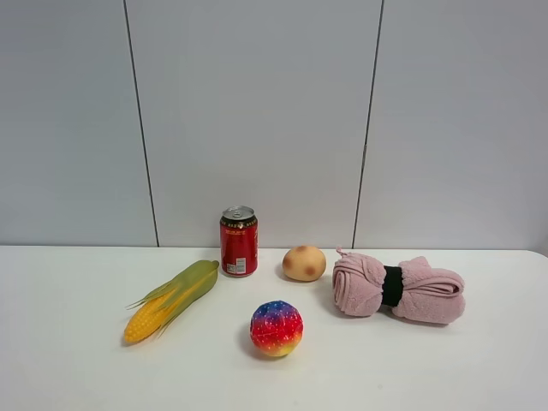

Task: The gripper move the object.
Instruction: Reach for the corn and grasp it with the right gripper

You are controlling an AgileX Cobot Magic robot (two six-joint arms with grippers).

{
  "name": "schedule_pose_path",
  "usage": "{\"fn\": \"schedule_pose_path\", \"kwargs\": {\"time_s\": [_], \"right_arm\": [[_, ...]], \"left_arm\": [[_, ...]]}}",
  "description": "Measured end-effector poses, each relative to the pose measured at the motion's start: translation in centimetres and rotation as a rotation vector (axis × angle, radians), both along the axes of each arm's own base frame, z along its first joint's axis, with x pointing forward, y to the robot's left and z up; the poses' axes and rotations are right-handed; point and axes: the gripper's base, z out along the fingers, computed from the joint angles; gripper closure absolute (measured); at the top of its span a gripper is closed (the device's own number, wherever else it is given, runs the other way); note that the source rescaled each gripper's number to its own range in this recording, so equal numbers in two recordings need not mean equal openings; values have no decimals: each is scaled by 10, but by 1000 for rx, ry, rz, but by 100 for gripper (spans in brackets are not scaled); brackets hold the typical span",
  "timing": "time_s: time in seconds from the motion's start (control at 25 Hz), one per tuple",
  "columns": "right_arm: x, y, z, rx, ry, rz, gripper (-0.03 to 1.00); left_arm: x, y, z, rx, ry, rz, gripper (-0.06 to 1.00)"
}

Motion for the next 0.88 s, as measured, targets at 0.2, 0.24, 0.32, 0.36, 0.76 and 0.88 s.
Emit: {"fn": "schedule_pose_path", "kwargs": {"time_s": [0.2, 0.24, 0.32, 0.36, 0.76, 0.88], "right_arm": [[0, 1, 0, 2, 1, 9, 20], [0, 1, 0, 2, 1, 9, 20], [0, 1, 0, 2, 1, 9, 20], [0, 1, 0, 2, 1, 9, 20], [0, 1, 0, 2, 1, 10, 20], [0, 1, 0, 2, 1, 10, 20]], "left_arm": [[0, 0, 0, 0, 0, 0, -6], [0, 0, 0, 0, 0, 0, -6], [0, 0, 0, 0, 0, 0, -6], [0, 0, 0, 0, 0, 0, -6], [0, 0, 0, 0, 0, 0, -6], [0, 0, 0, 0, 0, 0, -6]]}}
